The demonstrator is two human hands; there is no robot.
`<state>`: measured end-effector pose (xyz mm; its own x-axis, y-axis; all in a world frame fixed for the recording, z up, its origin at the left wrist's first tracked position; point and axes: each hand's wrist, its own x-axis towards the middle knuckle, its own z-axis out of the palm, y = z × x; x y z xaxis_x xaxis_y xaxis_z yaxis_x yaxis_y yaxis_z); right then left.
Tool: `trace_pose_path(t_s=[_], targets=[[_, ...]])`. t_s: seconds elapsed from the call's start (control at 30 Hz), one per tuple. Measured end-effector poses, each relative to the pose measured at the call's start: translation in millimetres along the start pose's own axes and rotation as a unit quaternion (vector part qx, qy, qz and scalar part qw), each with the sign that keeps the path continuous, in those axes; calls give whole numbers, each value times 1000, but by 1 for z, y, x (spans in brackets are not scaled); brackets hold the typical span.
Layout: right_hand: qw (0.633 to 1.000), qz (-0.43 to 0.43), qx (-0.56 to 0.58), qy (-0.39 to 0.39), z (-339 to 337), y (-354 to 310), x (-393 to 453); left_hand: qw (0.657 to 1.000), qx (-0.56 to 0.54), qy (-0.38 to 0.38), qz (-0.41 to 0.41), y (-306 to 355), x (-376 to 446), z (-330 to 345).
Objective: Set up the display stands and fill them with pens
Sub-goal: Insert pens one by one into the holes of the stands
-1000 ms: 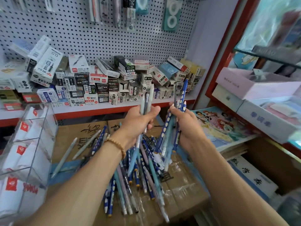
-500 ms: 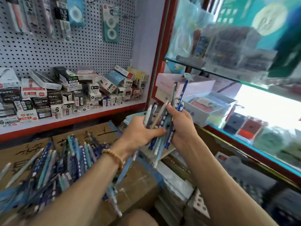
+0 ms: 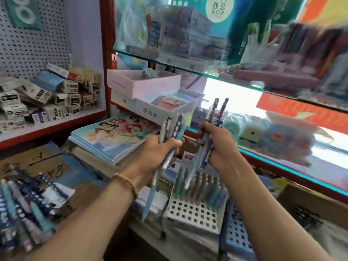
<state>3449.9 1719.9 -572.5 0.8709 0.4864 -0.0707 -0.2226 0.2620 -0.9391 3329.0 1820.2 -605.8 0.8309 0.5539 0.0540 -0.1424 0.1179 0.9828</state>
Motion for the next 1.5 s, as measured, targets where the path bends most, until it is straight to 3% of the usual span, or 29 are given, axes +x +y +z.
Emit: trace_pose_path(t_s=[0.17,0.33,0.57,0.7,0.8,0.93,1.0,1.27,1.5], targets=[[994,22,102,-33,-50,-2,-3,991,-105,-29,-71,-20,9,36],[978,4,208,-11,-81,2,-2,991,-40,-90,-93,-41,4,68],[982,-23,184,32,-88,-2,-4,975,9,-198,-96,-43,2,78],[977,-69,162,123,-110,-18,2,983,15,-162,-88,-47,9,72],[984,-31,106,136,-121,-15,-5,990,-19,-110,-91,-48,14,66],[992,1,-105,64,-115,16,-33,996,-46,-41,-70,-52,16,68],[988,-16,-153,17,-106,26,-46,997,-53,-16,-51,-51,15,74],[979,7,-166,-114,-108,36,-59,999,-39,14,-11,-49,10,84],[948,70,-206,-231,-119,41,-65,992,-26,113,41,-31,23,71]])
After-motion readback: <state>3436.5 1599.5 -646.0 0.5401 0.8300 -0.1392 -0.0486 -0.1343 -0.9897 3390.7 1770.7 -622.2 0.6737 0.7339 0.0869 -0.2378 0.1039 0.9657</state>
